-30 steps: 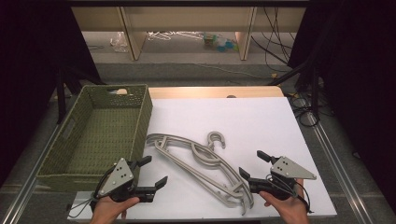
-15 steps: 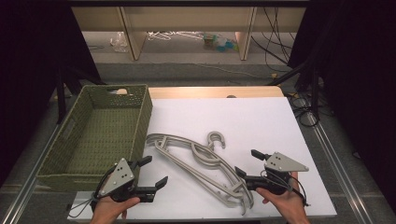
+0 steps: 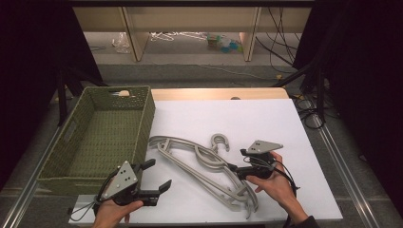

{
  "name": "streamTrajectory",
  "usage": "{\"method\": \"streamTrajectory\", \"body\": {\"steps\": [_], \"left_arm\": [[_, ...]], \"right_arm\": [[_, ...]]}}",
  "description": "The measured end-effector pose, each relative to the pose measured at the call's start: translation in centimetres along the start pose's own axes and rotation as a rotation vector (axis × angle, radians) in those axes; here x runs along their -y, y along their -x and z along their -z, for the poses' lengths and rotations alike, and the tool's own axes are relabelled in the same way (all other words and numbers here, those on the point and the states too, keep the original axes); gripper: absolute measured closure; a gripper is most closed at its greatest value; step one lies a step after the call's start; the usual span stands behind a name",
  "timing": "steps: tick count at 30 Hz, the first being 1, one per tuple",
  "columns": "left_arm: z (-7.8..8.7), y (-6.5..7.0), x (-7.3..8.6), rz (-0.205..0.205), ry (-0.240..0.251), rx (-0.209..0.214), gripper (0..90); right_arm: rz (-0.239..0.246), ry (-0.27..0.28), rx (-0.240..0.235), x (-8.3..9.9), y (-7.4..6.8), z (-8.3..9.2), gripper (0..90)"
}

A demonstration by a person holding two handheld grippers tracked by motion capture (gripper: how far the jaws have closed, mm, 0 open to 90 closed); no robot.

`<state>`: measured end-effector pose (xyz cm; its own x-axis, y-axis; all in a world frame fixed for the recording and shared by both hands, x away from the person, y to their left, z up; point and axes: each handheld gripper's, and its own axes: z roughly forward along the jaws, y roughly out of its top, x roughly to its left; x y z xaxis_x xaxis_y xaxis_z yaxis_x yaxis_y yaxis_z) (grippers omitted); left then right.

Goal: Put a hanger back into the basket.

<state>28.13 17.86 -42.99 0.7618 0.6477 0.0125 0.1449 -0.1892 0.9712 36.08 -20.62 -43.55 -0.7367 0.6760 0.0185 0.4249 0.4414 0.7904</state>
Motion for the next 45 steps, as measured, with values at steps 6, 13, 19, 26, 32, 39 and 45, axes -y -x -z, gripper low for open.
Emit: {"method": "streamTrajectory", "body": {"steps": [6, 13, 19, 26, 32, 39, 45], "left_arm": [[-0.1, 0.1, 0.1, 0.012, -0.004, 0.0, 15.8], [-0.1, 0.1, 0.1, 0.003, -0.009, 0.002, 15.8], [-0.1, 0.2, 0.1, 0.006, -0.015, 0.005, 15.9], [-0.2, 0.3, 0.2, 0.021, -0.02, 0.003, 15.9], [-0.2, 0.2, 0.2, 0.012, -0.02, 0.005, 15.9], [-0.2, 0.2, 0.2, 0.016, -0.019, 0.005, 15.9], [-0.2, 0.2, 0.2, 0.02, -0.022, 0.001, 15.9]], "right_arm": [[-0.009, -0.119, -0.028, -0.6, 0.3, -2.1, 41.0], [-0.013, -0.205, -0.049, -0.5, 0.5, -4.0, 53.7], [-0.013, -0.277, -0.052, -0.6, 0.1, -5.1, 62.9], [0.007, -0.316, -0.06, -0.9, 0.1, -5.8, 70.8], [-0.007, -0.295, -0.038, -1.4, -0.1, -5.5, 79.0], [0.016, -0.289, -0.017, -1.6, 0.2, -5.1, 80.3], [0.028, -0.241, 0.005, -2.5, 0.1, -3.8, 81.8]]}}
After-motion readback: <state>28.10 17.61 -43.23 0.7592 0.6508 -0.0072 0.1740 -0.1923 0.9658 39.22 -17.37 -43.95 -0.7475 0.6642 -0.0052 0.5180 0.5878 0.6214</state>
